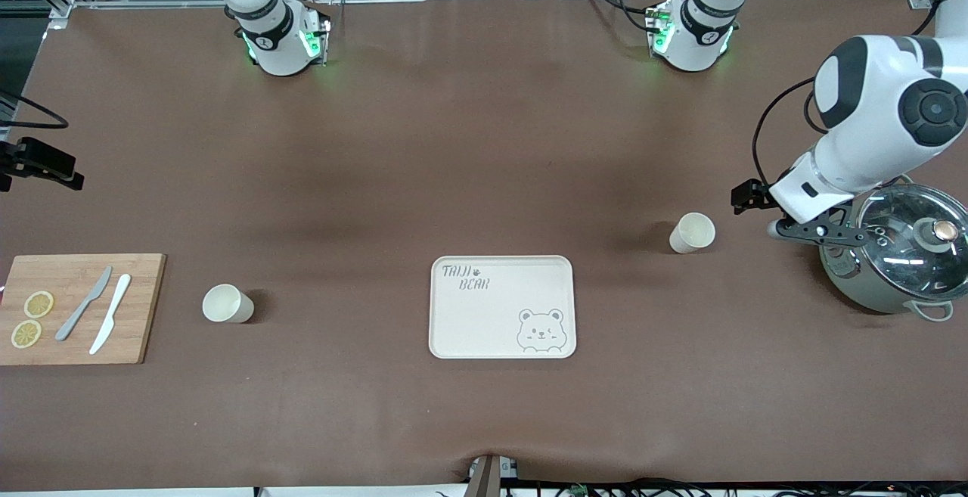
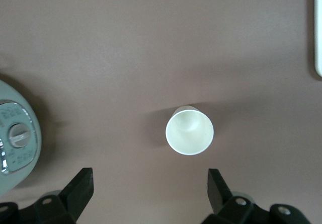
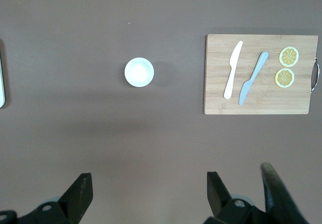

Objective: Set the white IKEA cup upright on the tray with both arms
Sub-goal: 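Move the left gripper down over the white paper cup beside the pot, then close the left gripper on the rim of the white cup, then carry the cup to the tray while the right gripper reaches the other cup, then lower the cup onto the tray while the right gripper descends on cup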

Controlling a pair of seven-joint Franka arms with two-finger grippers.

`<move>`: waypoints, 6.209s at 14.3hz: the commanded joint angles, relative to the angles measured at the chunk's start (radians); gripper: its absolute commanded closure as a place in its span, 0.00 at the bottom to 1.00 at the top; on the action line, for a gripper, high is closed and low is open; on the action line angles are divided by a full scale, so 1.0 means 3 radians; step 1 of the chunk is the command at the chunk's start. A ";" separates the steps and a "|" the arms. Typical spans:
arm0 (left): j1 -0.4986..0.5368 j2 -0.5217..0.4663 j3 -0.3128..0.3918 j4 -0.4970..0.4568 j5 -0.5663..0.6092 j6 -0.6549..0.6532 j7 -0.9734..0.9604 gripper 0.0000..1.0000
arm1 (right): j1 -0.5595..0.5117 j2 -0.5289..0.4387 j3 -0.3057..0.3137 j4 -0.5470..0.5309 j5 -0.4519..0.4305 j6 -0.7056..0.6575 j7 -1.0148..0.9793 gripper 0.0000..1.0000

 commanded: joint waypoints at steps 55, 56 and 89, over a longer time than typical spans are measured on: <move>-0.1230 0.1179 -0.0003 0.0552 0.0099 0.0869 -0.2541 1.00 | 0.0674 0.0213 -0.0563 0.0000 0.0299 0.0491 0.0616 0.00; -0.1307 0.1256 0.0002 0.0598 0.0099 0.0874 -0.2658 1.00 | 0.0623 0.0213 -0.0568 0.0000 0.0365 0.0507 0.0371 0.00; -0.1609 0.1993 0.0018 0.1258 0.0743 0.1181 -0.3708 1.00 | 0.0454 0.1471 -0.0548 -0.0822 0.0115 0.2501 -0.0813 0.00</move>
